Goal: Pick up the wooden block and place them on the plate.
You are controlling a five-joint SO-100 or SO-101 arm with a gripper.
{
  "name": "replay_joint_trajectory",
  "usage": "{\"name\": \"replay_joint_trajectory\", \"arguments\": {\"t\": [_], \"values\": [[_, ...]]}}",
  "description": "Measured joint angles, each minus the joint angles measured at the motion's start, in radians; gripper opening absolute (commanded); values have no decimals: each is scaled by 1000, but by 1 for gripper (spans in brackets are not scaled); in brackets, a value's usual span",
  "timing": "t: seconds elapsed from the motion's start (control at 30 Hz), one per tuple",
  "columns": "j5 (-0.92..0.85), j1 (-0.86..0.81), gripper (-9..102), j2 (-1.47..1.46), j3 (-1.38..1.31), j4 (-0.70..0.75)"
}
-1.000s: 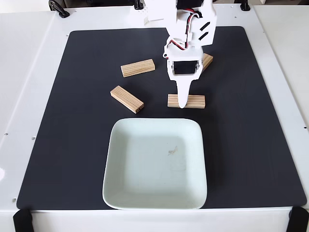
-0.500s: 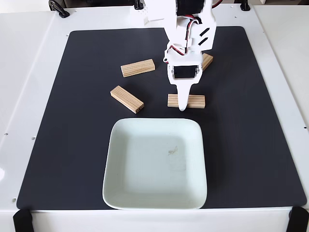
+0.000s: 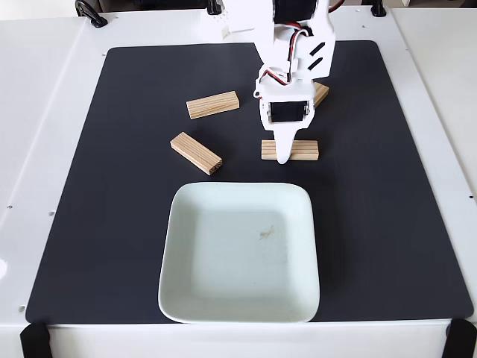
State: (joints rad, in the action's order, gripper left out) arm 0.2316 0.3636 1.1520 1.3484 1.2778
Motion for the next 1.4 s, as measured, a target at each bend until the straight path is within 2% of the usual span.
{"name": "replay_joint_trajectory", "arguments": {"t": [0.23,0.47,0.7,0.83,1.03,1.4], "values": [[0,2,0,54,2,-120],[0,-38,0,342,31,-314],[-44,-64,0,692,216,-374],[-81,-91,0,775,299,-474],[-103,-143,0,640,216,-598],[-127,-189,0,38,-362,-614]]}}
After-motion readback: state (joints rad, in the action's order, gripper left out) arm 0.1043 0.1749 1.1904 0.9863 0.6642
